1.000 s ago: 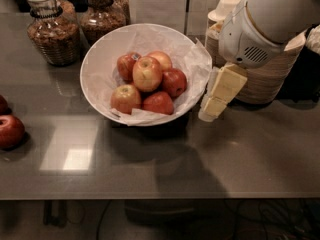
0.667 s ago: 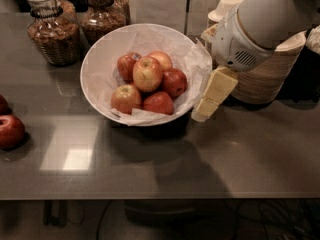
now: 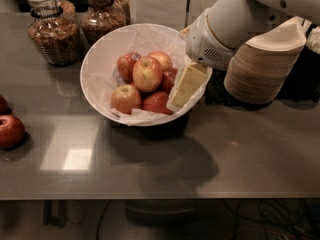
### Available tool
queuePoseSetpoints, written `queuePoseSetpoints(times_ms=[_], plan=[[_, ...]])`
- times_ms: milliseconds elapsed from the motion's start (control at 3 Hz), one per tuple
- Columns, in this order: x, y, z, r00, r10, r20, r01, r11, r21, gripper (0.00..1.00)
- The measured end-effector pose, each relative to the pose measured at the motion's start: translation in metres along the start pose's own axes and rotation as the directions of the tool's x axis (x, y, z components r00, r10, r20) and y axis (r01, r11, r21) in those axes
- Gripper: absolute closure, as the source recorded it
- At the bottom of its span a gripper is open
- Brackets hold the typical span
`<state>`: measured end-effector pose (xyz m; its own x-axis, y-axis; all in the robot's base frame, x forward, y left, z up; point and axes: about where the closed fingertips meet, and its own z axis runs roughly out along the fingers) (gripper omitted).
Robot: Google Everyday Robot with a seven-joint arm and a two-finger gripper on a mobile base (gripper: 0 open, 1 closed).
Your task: Pick apple from white bowl
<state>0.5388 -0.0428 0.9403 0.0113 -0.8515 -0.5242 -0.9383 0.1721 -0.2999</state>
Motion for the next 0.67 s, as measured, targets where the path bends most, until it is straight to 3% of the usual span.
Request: queuePoseSetpoints(times_ms=[667], plan=[[-0.016, -0.016, 0.029, 0.999, 0.003, 0.042, -0.001, 0.9996, -0.029, 0.00]])
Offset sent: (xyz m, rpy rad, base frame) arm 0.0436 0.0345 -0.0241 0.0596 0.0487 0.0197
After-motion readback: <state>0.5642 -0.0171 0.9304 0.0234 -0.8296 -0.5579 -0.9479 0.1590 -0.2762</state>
